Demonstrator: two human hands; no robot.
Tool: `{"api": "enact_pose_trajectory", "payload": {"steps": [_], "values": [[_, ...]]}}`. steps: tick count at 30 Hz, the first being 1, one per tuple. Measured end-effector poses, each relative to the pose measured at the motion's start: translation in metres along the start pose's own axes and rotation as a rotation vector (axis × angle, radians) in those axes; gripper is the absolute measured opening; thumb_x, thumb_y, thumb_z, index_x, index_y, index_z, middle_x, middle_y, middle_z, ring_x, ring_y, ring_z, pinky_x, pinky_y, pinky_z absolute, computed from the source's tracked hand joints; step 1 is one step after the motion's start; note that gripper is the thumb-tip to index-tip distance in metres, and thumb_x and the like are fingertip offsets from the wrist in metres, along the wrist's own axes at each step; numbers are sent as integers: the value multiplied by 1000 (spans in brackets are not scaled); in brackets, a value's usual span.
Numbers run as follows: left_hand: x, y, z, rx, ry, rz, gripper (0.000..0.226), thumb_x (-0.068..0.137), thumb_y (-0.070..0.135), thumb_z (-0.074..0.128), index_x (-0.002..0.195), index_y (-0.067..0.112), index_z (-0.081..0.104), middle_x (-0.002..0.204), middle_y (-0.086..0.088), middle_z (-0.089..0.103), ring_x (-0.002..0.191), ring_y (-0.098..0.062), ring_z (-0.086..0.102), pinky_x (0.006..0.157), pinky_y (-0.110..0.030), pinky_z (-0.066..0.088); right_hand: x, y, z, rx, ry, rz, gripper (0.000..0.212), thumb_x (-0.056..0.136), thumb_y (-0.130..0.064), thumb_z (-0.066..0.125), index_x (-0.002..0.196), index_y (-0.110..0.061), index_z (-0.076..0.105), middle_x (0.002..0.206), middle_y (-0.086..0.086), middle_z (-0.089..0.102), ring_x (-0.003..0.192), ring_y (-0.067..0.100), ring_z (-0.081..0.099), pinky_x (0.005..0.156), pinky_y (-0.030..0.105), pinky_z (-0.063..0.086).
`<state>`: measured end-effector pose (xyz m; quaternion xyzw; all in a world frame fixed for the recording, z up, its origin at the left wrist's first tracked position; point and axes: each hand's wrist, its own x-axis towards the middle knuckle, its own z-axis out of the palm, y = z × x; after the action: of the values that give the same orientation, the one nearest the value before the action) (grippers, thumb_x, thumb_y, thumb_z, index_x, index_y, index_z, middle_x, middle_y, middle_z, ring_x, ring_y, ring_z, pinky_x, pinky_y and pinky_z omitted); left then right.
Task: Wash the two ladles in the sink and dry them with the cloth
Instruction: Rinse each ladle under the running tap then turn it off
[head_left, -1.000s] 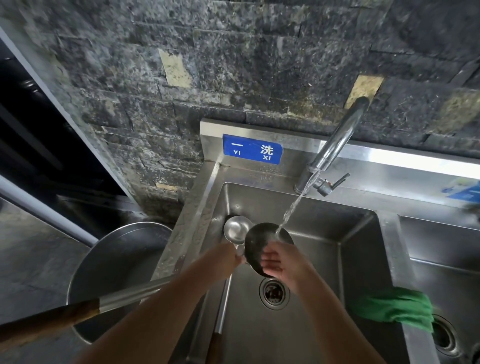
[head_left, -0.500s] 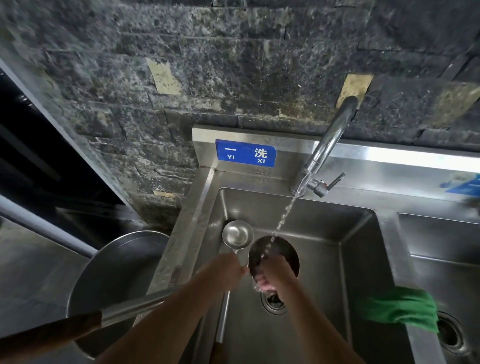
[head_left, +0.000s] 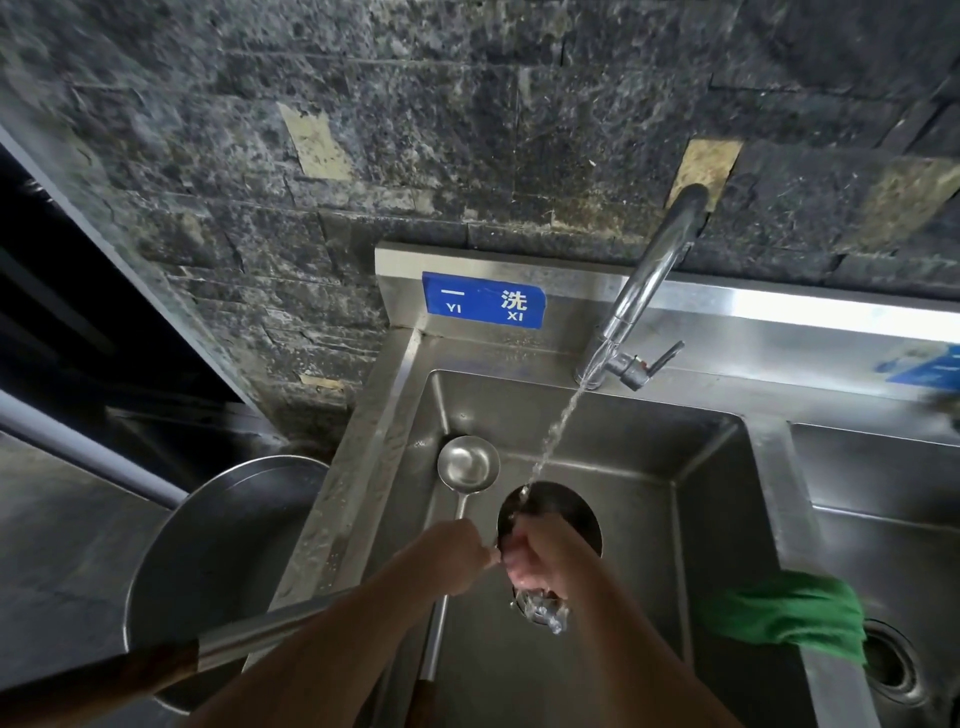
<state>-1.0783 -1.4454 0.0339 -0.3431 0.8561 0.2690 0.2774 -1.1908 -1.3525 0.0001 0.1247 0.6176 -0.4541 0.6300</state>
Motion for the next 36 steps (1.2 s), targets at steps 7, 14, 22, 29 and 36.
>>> {"api": "enact_pose_trajectory", "payload": {"steps": [7,14,22,29,36], "values": [[0,1,2,-122,23,0,48,100,43,42,107,1,63,104,-18,66,101,-33,64,83,-36,49,-2,-18,0,-841,729,-682,26,97,-18,42,83,-10,63,81,11,67,82,33,65,71,36,48],[-1,-7,-1,-125,16,15,46,100,41,45,104,-1,62,98,-21,67,94,-35,66,73,-37,49,7,-13,4,-57,-20,-15,37,99,-11,38,66,-2,53,56,9,52,44,15,43,45,23,33],[-10,-2,2,-154,192,-45,27,97,28,45,107,11,63,108,-14,69,100,-32,67,86,-41,54,2,-9,4,452,498,-560,21,89,-5,53,85,-7,73,78,8,75,78,23,73,71,32,58],[-8,0,1,-252,339,68,23,97,29,48,94,9,60,83,-3,63,82,-22,63,67,-28,42,-28,16,-10,-46,882,-871,33,82,-23,39,61,-12,61,58,3,62,59,25,57,62,38,48],[-18,-9,20,-412,342,184,10,94,25,57,89,21,50,68,10,49,64,-8,49,56,-22,34,-21,1,-11,-678,710,-1273,19,91,-21,49,94,-17,67,94,-2,61,85,17,55,73,31,46]]}}
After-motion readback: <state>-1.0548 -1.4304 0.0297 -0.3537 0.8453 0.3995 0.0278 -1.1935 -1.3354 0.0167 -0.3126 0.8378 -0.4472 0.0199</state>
